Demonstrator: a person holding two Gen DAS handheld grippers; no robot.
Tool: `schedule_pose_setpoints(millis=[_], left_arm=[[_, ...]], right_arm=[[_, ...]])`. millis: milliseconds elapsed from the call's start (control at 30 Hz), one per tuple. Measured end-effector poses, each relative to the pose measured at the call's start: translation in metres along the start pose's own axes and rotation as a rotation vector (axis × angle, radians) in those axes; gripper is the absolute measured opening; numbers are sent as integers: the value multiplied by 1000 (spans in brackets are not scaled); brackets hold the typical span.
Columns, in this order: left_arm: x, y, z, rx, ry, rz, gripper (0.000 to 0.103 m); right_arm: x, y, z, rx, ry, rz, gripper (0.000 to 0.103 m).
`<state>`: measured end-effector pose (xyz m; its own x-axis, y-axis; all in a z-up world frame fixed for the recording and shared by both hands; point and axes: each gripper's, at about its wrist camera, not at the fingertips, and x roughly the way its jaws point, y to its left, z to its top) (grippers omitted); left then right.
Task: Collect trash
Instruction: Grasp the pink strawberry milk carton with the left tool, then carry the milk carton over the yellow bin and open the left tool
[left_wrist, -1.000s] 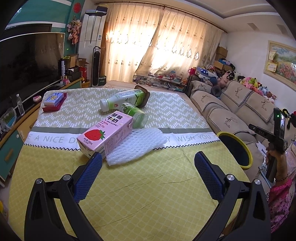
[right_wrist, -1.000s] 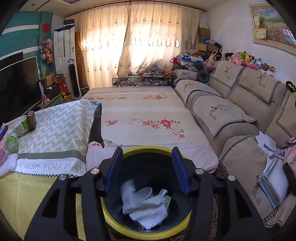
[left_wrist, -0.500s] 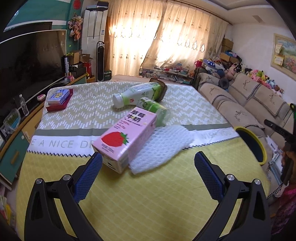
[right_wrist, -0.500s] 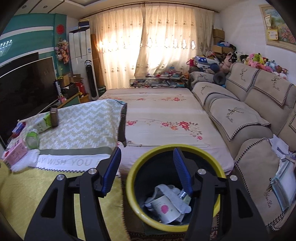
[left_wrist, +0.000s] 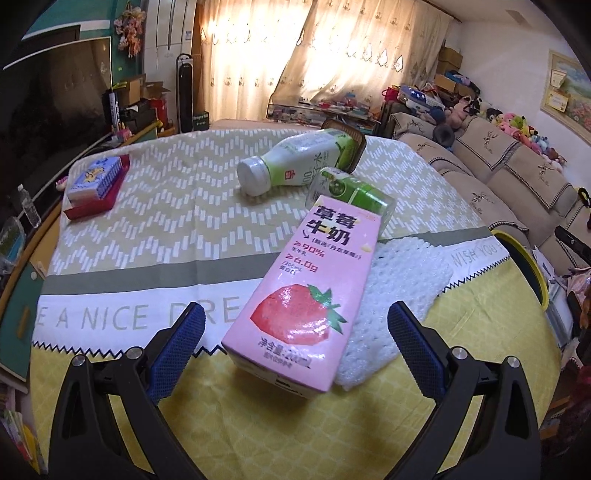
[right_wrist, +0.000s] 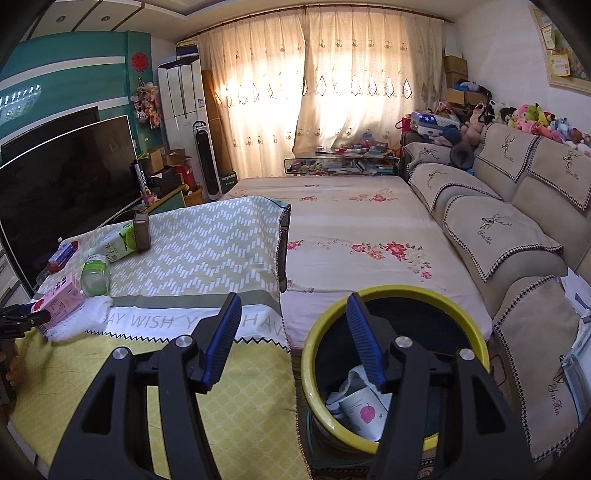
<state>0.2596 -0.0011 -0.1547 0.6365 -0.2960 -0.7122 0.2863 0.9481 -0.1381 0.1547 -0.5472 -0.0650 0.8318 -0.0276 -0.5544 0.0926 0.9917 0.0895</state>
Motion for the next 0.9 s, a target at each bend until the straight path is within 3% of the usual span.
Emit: schedule_pose_setpoints(millis=[100,433,567,900], left_arm=[[8,3,2,-19,22,-30,79],[15,-5,7,-3,31,-24,63],[7,-13,5,3,2,6,51],[-61,-54,17,44,-155,31,51]], right_arm=[[3,-1,-3,1,11,7,57],[3,-2,-4,4,15,33,57],[2,-5,-5,17,12,43,57],[-14,-12,-2,33,-29,57,57]])
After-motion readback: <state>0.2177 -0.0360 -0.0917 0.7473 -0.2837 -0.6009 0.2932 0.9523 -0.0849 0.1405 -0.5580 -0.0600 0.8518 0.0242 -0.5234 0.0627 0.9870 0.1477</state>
